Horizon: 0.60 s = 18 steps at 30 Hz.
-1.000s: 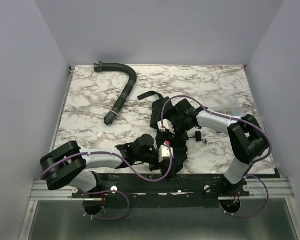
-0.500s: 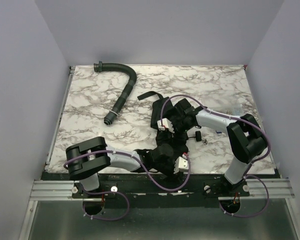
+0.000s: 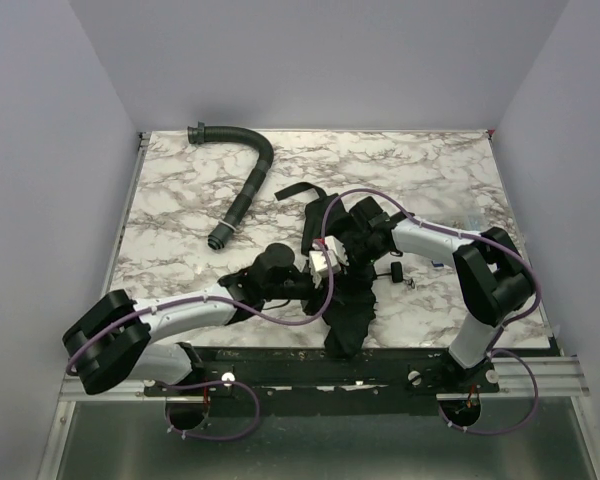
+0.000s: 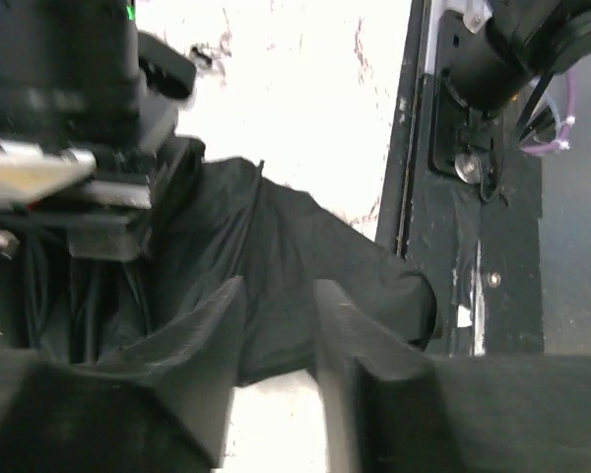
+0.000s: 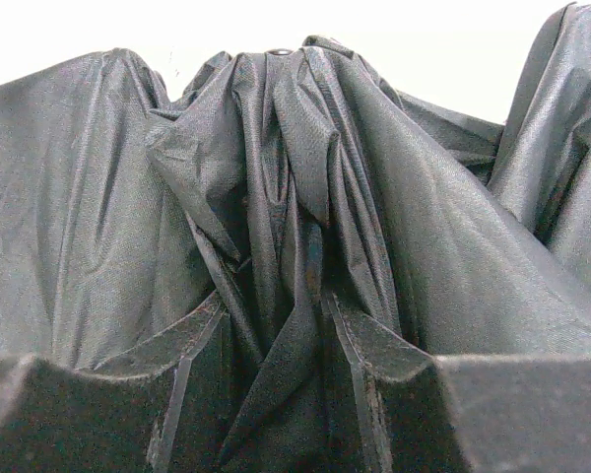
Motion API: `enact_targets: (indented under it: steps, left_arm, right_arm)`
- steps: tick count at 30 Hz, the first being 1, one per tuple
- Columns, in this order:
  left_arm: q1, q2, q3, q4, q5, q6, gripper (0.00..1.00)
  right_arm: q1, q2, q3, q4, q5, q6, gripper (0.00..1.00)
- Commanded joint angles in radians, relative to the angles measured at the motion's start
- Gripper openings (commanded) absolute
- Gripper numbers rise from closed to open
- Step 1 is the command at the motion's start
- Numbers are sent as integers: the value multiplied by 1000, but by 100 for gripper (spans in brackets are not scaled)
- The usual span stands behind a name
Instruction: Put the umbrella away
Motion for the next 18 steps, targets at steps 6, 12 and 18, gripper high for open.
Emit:
enact_targets:
  steps: [6,12,18]
  left_arm:
    - [-101,167,-74,41,-30,-62,8]
    - [-153,298,-20,-36,-381,41,0]
    - [-117,424,56,-87,-733,-29,0]
  right_arm:
    - [-7,67,-13,-7,62,25,38]
    - [-8,64,-9,-26,54,20,38]
    - [-7,25,-31,-79,-23,-24,42]
